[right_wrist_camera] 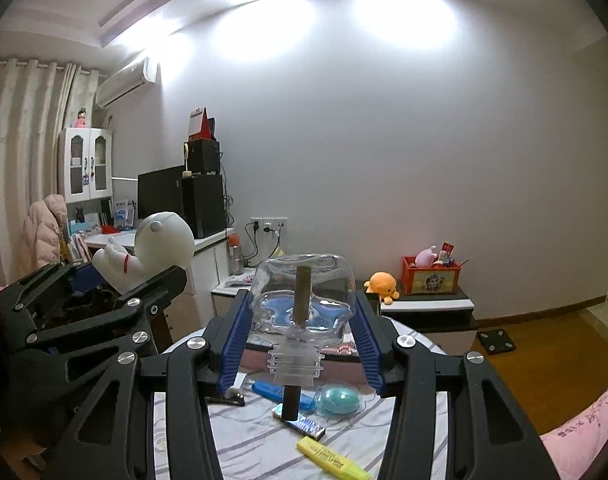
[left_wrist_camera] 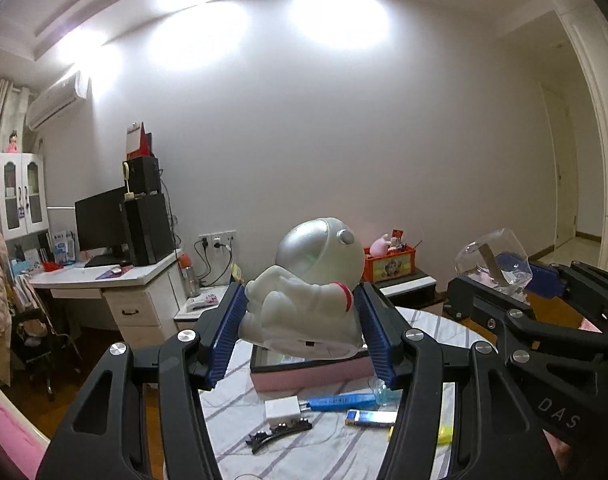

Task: Organize rigid objects
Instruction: 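Lift the astronaut figure and clear cup and carry them over the tray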

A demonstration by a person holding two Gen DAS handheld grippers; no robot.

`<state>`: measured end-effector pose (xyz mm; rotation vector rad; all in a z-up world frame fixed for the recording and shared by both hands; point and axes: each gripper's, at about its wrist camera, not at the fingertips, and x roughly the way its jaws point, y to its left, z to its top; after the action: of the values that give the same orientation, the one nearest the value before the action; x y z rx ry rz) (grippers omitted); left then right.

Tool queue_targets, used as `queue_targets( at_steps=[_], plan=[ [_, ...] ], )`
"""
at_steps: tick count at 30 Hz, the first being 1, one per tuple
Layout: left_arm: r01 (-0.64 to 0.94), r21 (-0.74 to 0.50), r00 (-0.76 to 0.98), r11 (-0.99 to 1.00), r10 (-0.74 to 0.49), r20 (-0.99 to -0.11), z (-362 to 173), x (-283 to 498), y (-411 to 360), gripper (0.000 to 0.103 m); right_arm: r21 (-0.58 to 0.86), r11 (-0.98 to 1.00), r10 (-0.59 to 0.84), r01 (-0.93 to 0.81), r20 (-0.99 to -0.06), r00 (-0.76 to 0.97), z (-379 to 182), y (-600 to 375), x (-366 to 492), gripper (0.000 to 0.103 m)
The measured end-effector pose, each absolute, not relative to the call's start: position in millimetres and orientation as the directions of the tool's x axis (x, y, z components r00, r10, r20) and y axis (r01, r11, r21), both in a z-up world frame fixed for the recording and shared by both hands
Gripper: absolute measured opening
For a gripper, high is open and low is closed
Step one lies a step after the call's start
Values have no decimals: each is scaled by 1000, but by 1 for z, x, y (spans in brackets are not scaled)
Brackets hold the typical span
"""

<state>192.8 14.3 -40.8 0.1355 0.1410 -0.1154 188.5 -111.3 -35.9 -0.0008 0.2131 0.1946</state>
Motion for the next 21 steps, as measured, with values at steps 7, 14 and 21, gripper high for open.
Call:
queue_targets(
  at_steps=[7,14,21],
  plan=[
    [113,141,985,984,-92,-143,-37,210,9,57,15,982,186,-187,-205,961,-33,-110,202,50],
    [111,150,980,982,-84,-178,-45,246,7,57,11,982,187,-190,-232,955,-41,-108,231,50],
    [136,163,958,977,-87,-274,-63,323,2,57,-14,984,165,-178,-311,936,-57,-107,298,50]
  ],
)
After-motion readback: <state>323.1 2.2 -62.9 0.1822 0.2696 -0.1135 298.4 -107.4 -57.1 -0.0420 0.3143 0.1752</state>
